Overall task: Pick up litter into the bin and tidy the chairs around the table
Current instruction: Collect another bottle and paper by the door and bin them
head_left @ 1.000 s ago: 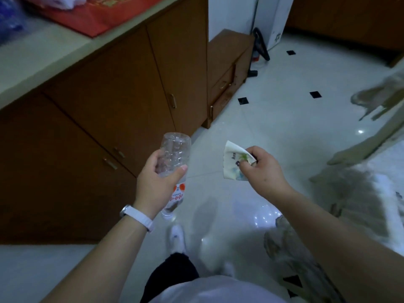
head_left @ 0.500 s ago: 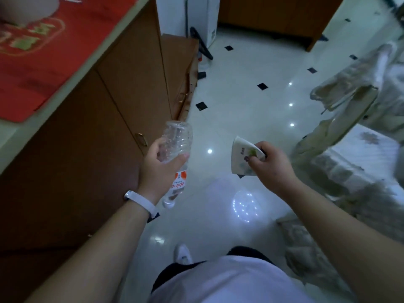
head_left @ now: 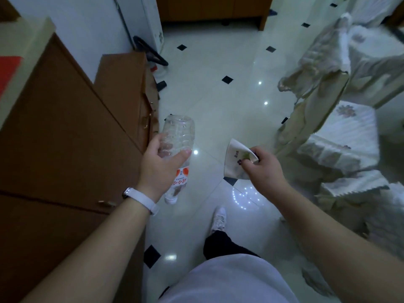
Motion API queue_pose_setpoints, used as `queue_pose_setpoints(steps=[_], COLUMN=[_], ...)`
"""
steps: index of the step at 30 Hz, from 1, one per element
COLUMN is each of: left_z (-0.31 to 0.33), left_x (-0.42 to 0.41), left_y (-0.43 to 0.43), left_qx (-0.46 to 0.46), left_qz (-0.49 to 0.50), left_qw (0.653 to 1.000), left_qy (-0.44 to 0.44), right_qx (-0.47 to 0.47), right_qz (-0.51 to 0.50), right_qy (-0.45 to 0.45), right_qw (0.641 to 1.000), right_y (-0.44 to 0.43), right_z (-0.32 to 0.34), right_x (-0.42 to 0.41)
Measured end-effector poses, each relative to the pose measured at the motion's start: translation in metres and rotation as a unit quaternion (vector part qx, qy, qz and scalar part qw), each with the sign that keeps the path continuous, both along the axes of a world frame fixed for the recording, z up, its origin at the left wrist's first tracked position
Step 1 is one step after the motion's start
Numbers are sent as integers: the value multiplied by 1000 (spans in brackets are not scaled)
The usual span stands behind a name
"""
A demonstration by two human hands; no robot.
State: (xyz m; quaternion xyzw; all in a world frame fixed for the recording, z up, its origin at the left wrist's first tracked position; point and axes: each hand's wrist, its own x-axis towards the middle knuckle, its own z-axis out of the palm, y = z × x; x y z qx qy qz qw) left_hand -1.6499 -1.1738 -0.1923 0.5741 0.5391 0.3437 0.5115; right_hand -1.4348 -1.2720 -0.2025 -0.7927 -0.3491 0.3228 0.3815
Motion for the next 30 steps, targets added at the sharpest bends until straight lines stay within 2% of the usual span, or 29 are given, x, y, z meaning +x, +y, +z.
queue_pose_setpoints(steps=[3,8,13,18,30], left_z=[14,25,30,23,-6], left_x=[35,93,147,188,281], left_y=[44,119,181,256,490], left_qx=[-5,12,25,32,-9], left_qz=[-9,-15,-29,-73,-162], left_qw=[1000,1000,999,997,987], left_qy=[9,15,11,15,-15], right_qx=[0,27,45,51,12], right_qz=[-2,9,-33,-59,-134], right_qy=[21,-26,-48,-37,-104], right_qw=[1000,999,997,996,985], right_y=[45,124,177,229,426], right_z=[1,17,26,18,26], right_x=[32,107,165,203,273])
